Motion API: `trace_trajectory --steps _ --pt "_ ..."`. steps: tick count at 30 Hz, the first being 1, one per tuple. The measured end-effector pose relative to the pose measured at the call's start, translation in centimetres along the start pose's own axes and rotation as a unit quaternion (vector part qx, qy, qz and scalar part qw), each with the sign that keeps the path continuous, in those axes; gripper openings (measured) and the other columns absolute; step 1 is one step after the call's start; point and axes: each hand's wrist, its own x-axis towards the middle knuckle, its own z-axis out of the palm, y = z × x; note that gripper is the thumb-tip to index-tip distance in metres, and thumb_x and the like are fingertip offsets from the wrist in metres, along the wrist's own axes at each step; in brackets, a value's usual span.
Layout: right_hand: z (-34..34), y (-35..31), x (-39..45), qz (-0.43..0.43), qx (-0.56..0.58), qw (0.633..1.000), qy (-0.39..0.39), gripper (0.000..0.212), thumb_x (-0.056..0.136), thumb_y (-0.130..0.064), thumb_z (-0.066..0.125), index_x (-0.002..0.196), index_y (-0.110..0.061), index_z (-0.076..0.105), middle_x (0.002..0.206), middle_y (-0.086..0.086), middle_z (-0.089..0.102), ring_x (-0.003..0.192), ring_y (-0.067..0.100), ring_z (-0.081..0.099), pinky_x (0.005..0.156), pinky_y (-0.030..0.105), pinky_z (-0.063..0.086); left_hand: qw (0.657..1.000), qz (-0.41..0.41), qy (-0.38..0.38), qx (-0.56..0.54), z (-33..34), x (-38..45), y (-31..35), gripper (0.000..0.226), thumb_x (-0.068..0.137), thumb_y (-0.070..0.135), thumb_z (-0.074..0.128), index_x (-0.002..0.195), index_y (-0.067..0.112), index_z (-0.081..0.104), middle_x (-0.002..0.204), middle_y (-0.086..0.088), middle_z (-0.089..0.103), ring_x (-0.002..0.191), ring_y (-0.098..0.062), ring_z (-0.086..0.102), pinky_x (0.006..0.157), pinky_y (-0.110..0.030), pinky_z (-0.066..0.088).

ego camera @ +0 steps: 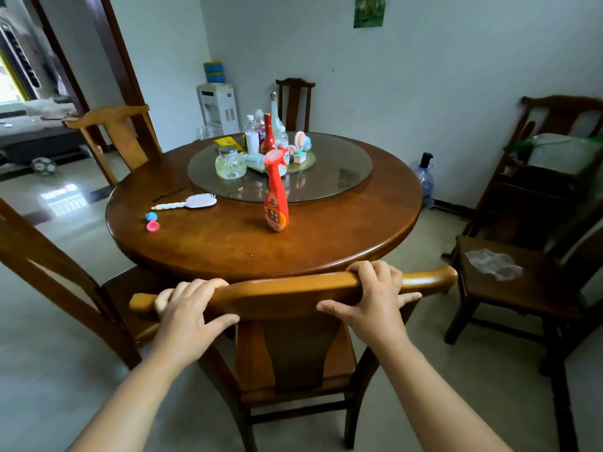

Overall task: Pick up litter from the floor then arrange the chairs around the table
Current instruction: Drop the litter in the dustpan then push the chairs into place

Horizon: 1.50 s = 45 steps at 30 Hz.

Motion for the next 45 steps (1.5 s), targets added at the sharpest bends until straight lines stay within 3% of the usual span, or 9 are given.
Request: trace_trajectory --steps 8,13,17,21,25,27,35,42,45 --pt "-0.6 1.0 0.7 -0.01 -0.001 1.0 -0.028 0.059 0.062 -0.06 0.07 0.11 -0.036 0.045 0.125 -0.009 0.038 0.129 0.018 0.016 0.1 0.072 -0.012 0.999 -0.049 -0.018 0.011 -0.2 0.0 1.7 0.046 0.066 0.039 0.08 0.107 0.029 0.061 0.101 0.008 0.062 0.106 -0.023 0.053 0.098 -0.04 0.024" --pt "-3.3 3.4 1.1 -0.044 0.072 0.986 -0.145 0.068 0.069 -0.052 0.071 0.126 -0.043 0.034 0.139 -0.014 0.027 0.137 0.012 0.006 0.102 0.069 -0.014 0.986 -0.131 -0.101 -0.015 -1.4 0.8 7.4 0.064 0.071 0.052 0.072 0.127 0.034 0.046 0.13 0.003 0.051 0.127 -0.024 0.04 0.112 -0.045 0.022" --pt "-7.9 8.1 1.3 -0.04 0.086 0.984 -0.149 0.069 0.075 -0.045 0.07 0.132 -0.037 0.033 0.147 -0.011 0.024 0.141 0.012 0.011 0.116 0.052 0.016 0.985 -0.11 -0.116 -0.058 -1.1 1.8 16.6 0.071 0.073 0.053 0.068 0.134 0.035 0.039 0.143 0.006 0.038 0.133 -0.023 0.033 0.112 -0.046 0.029" --pt "-12.3 13.0 1.6 -0.106 0.003 0.989 -0.105 0.055 0.08 -0.04 0.066 0.128 -0.029 0.042 0.139 -0.01 0.037 0.132 0.01 0.029 0.108 0.027 0.03 0.986 -0.054 -0.147 -0.06 1.0 1.9 23.8 0.056 0.077 0.05 0.066 0.128 0.036 0.046 0.133 0.013 0.046 0.124 -0.012 0.041 0.111 -0.041 0.031" --pt "-17.3 19.5 2.4 -0.033 -0.023 0.995 -0.09 0.05 0.084 -0.04 0.061 0.128 -0.027 0.044 0.13 -0.01 0.047 0.122 0.006 0.043 0.099 0.022 0.038 0.983 -0.015 -0.149 -0.109 4.1 3.6 31.4 0.041 0.08 0.042 0.066 0.119 0.035 0.055 0.119 0.016 0.054 0.103 -0.002 0.052 0.089 -0.025 0.047" --pt "-19.2 23.3 3.2 -0.003 -0.037 0.997 -0.071 0.047 0.083 -0.041 0.061 0.126 -0.027 0.046 0.126 -0.01 0.051 0.118 0.007 0.047 0.097 0.024 0.041 0.981 0.019 -0.157 -0.113 5.9 5.1 35.1 0.039 0.081 0.042 0.066 0.118 0.036 0.056 0.115 0.016 0.056 0.097 0.0 0.055 0.085 -0.025 0.05" --pt "-27.2 36.9 9.4 0.11 -0.064 0.992 -0.016 0.038 0.081 -0.037 0.064 0.115 -0.025 0.052 0.112 -0.008 0.056 0.108 0.01 0.053 0.088 0.026 0.048 0.946 0.145 -0.258 -0.129 17.2 13.3 49.0 0.042 0.081 0.047 0.064 0.12 0.037 0.054 0.114 0.02 0.057 0.096 0.004 0.055 0.086 -0.022 0.05" --pt "-35.7 47.7 15.8 0.243 -0.046 0.968 0.049 0.043 0.083 -0.034 0.064 0.122 -0.027 0.049 0.121 -0.007 0.055 0.109 0.008 0.051 0.087 0.021 0.044 0.904 0.185 -0.361 -0.135 27.4 21.3 61.4 0.043 0.082 0.045 0.063 0.122 0.032 0.053 0.117 0.012 0.057 0.098 -0.002 0.054 0.09 -0.023 0.047" --pt "-39.1 51.9 17.3 0.284 -0.036 0.955 0.085 0.042 0.084 -0.033 0.063 0.122 -0.024 0.05 0.123 -0.004 0.056 0.111 0.011 0.051 0.089 0.021 0.042 0.882 0.216 -0.399 -0.131 31.2 23.5 67.4 0.042 0.082 0.045 0.063 0.121 0.036 0.052 0.112 0.016 0.053 0.097 -0.001 0.051 0.083 -0.019 0.044"
